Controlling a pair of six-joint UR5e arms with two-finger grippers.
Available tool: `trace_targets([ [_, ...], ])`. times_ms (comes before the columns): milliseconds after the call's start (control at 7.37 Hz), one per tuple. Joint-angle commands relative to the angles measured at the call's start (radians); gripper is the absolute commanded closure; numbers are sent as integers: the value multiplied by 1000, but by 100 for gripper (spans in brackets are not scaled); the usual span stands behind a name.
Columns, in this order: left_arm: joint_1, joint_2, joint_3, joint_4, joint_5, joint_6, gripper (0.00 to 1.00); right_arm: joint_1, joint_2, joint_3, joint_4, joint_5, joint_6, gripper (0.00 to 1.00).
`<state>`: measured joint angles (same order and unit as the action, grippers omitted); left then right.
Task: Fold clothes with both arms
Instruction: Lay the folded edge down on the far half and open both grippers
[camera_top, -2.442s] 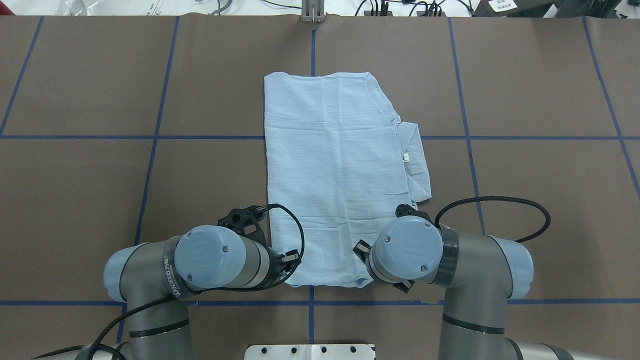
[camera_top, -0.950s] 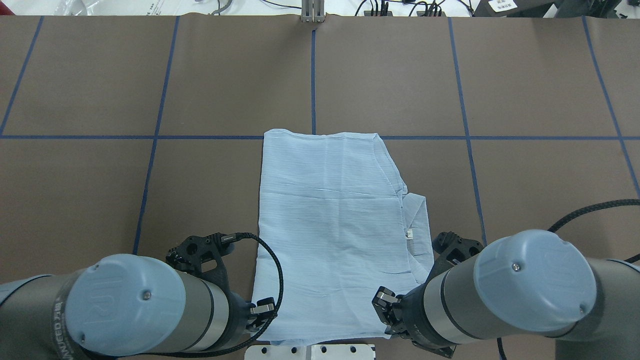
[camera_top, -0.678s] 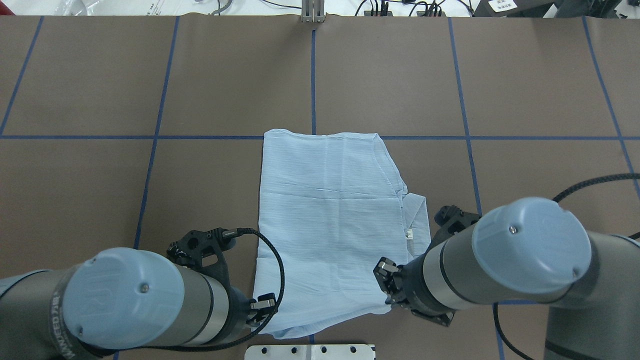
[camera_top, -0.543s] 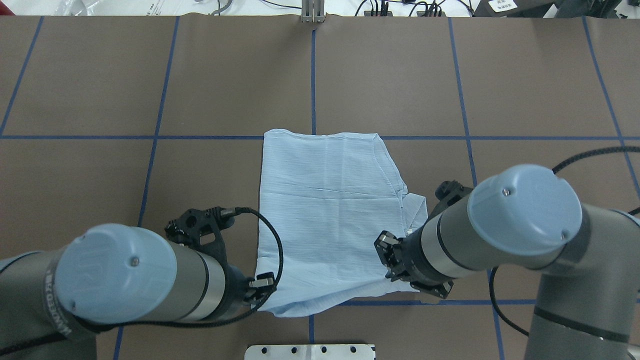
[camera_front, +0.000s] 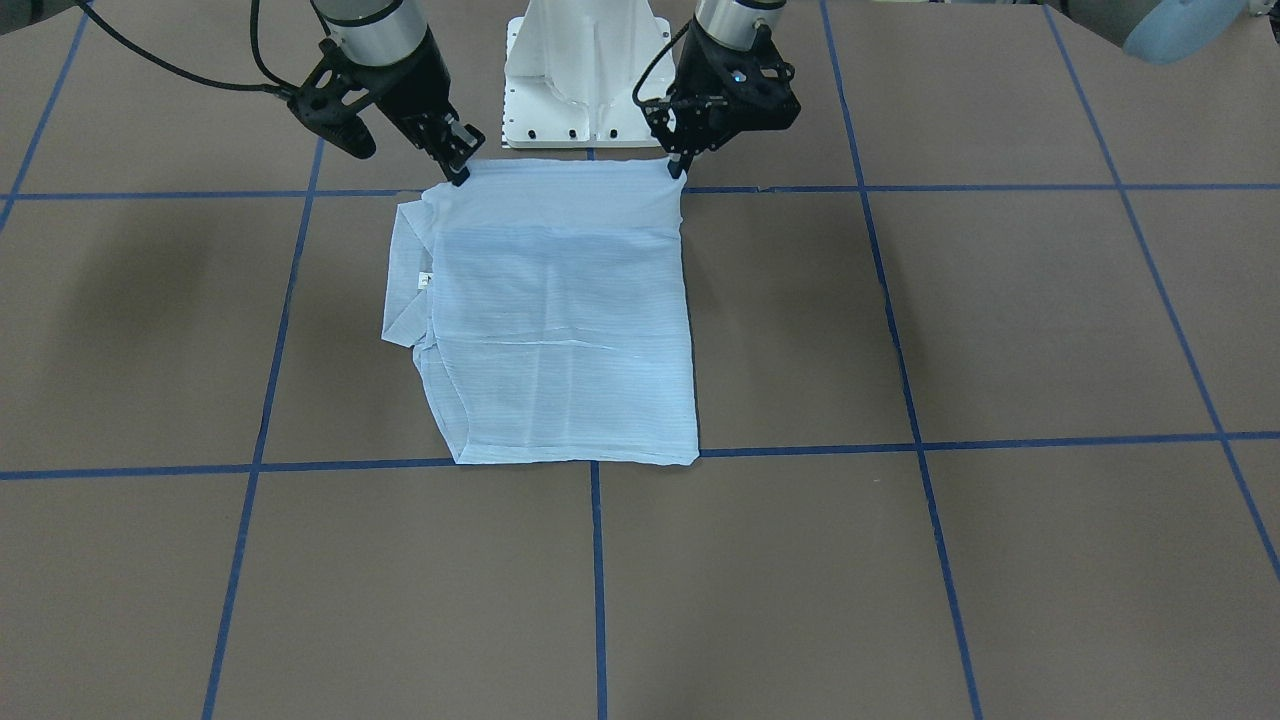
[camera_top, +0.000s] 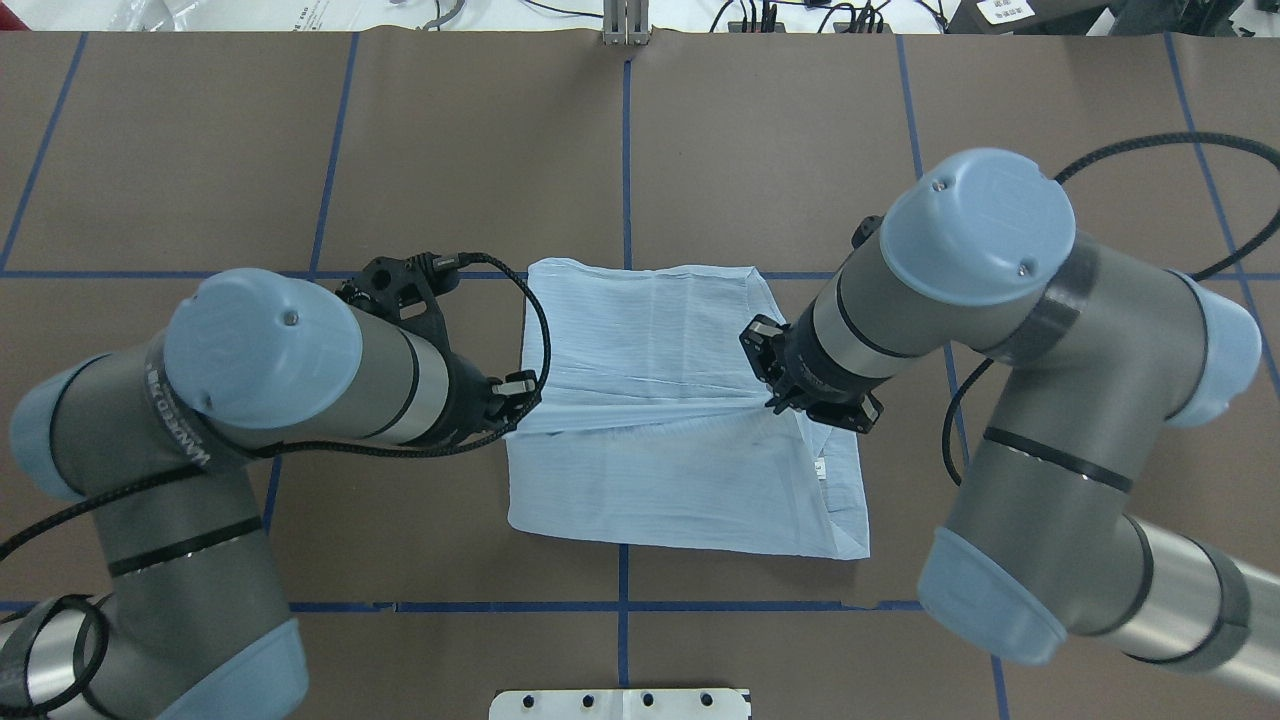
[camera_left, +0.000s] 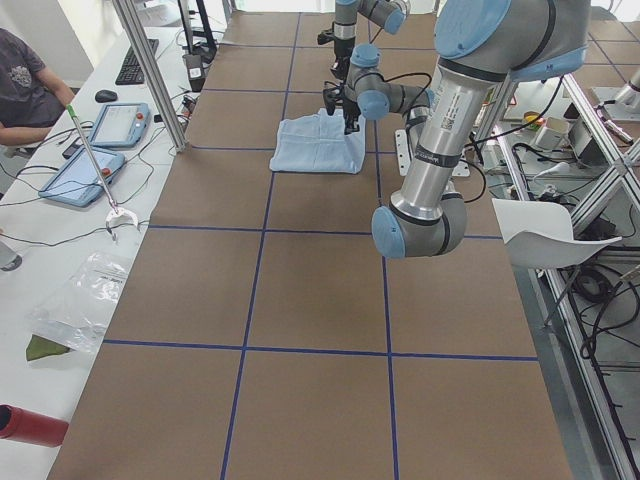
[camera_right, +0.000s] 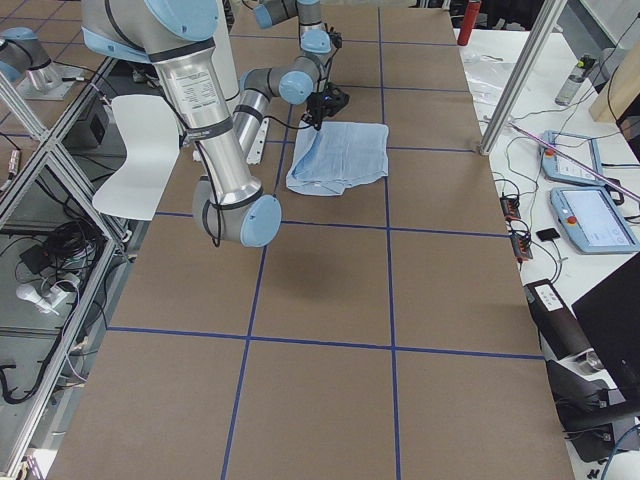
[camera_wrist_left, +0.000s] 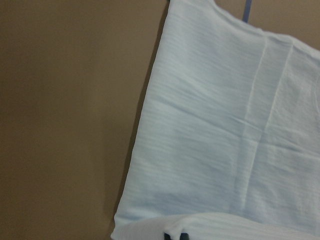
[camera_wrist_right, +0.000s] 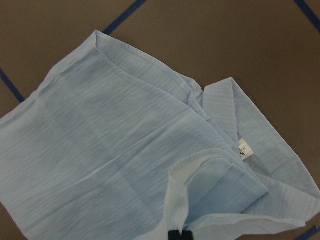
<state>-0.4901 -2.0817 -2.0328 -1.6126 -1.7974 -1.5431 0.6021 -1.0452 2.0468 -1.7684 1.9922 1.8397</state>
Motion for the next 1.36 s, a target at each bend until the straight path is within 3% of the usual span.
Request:
trace_targets([
  [0,-70,-53,189,-122,0,38,100,68,86,-167,3,10,-95,100],
  [136,-77,-92,273,-169,0,50,100,77,134,-254,7,10,-135,100],
  [407,-90,-104,322,-222,1,52,100,90,178,-385,177,13,-126,100],
  [678,-114,-126,362,-228,1,69,100,102,221,-498,222,14,-134,100],
  [950,-139,-223,504,-248,1,83,100,133,255,-607,277,14,-135,100],
  [1221,-142,-230,589,-328,3,89,100,134,261,-706,366,13,-137,100],
])
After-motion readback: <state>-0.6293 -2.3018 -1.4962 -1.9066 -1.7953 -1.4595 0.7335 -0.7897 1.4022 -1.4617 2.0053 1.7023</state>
